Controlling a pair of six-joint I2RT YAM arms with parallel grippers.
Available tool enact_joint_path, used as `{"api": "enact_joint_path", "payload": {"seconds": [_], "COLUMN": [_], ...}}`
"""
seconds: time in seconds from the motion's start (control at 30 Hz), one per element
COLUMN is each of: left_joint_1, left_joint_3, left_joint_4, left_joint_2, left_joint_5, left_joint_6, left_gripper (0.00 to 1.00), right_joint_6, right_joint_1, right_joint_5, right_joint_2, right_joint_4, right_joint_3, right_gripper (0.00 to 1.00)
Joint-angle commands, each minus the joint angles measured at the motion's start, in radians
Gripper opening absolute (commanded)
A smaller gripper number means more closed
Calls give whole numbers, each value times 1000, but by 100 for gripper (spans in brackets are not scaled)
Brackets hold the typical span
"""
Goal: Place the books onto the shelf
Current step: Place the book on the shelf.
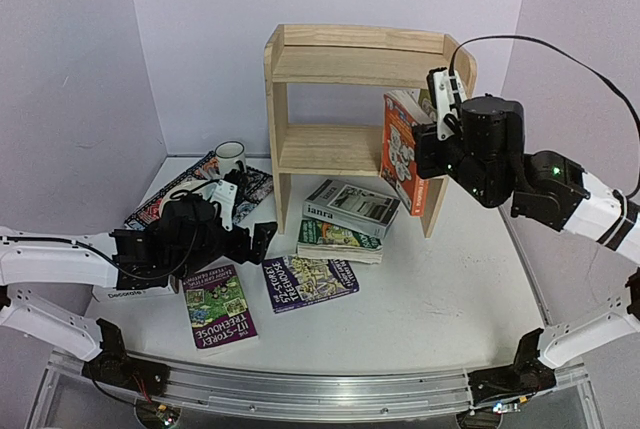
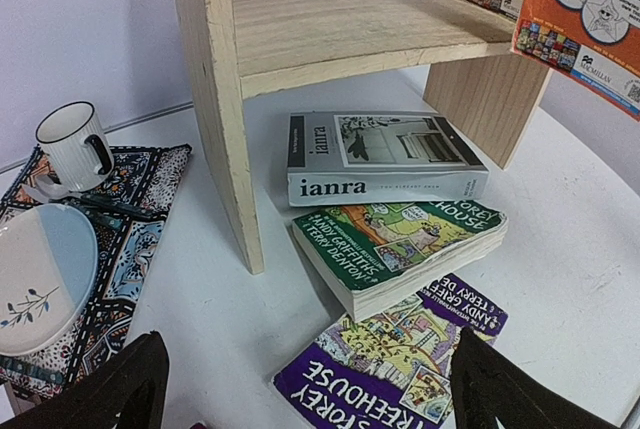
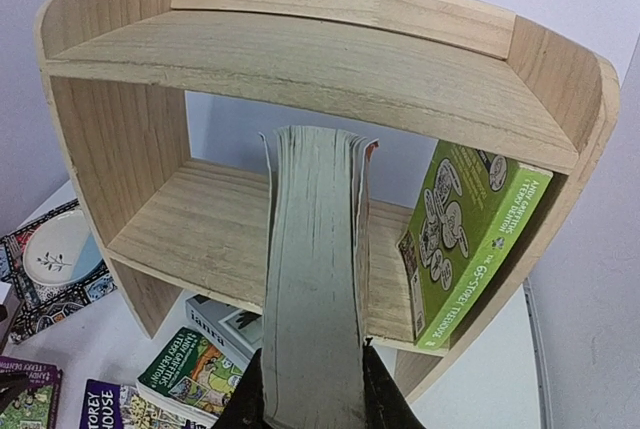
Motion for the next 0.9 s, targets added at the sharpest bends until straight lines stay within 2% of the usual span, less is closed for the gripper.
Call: {"api": "enact_joint_path", "payload": {"seconds": [0.0, 0.87], "left_joint_1": [4, 5], "left_joint_3": [47, 38], "left_joint_4": [5, 1], "left_joint_2": [5, 5], "left_joint_5": [-16, -12], "left_joint_6": [-11, -14], "left_gripper": [100, 99], "right_joint_6": [-29, -1], "right_joint_1": [-14, -93], "right_joint_5": [57, 45], "right_joint_2": [-7, -3], "right_joint_4": [137, 187], "right_joint_3": [65, -4], "right_gripper": [0, 0]}}
